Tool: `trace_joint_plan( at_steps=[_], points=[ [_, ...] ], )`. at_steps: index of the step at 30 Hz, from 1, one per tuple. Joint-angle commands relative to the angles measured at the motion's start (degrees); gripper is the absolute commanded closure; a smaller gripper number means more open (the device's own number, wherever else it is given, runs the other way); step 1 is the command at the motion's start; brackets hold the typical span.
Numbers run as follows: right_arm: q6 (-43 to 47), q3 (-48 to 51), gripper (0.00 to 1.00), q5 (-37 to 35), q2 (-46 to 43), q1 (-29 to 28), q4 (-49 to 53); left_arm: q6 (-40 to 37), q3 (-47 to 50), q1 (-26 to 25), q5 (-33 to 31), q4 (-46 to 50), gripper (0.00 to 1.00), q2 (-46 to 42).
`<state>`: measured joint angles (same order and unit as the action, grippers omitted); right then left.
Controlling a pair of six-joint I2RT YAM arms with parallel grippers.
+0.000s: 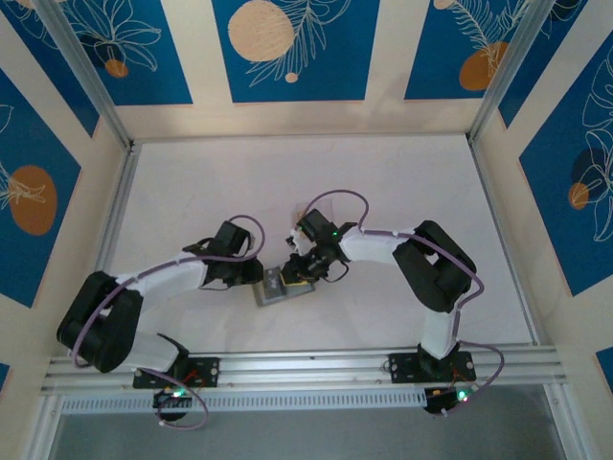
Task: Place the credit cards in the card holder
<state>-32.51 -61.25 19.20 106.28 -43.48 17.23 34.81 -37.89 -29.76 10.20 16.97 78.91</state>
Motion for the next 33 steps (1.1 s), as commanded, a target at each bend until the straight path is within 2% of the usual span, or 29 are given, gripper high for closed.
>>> trace_joint_plan(
  at_steps=[1, 2, 5, 6, 21, 33],
  points=[
    [1.5, -1.9, 0.72, -1.8, -1.7, 0.3, 3.2, 0.2, 1.1, 1.1, 1.4, 2.6, 0.83, -1.3],
    [1.4, -2.1, 0.76, -2.3, -1.6, 0.3, 3.2, 0.1, 1.3, 1.1, 1.3, 2.6, 0.83, -1.1],
    [1.7, -4.0, 0.98, -4.8, -0.9, -0.2, 4.8, 0.0, 1.7, 1.2, 1.4, 1.9, 0.86, 0.2],
    [1.9, -4.7, 1.00, -5.7, -0.6, -0.7, 5.4, 0.0, 1.8, 1.2, 1.3, 1.7, 0.87, 0.7],
    [2.0, -10.7, 1.00, -9.5, 6.7, -4.0, 9.0, -0.2, 3.5, 1.1, 0.7, -0.5, 0.91, 4.1],
    [-1.4, -12.5, 1.00, -3.1, 7.6, -7.3, 4.8, -0.1, 3.9, 0.2, 1.3, -2.5, 0.91, 5.4]
  ],
)
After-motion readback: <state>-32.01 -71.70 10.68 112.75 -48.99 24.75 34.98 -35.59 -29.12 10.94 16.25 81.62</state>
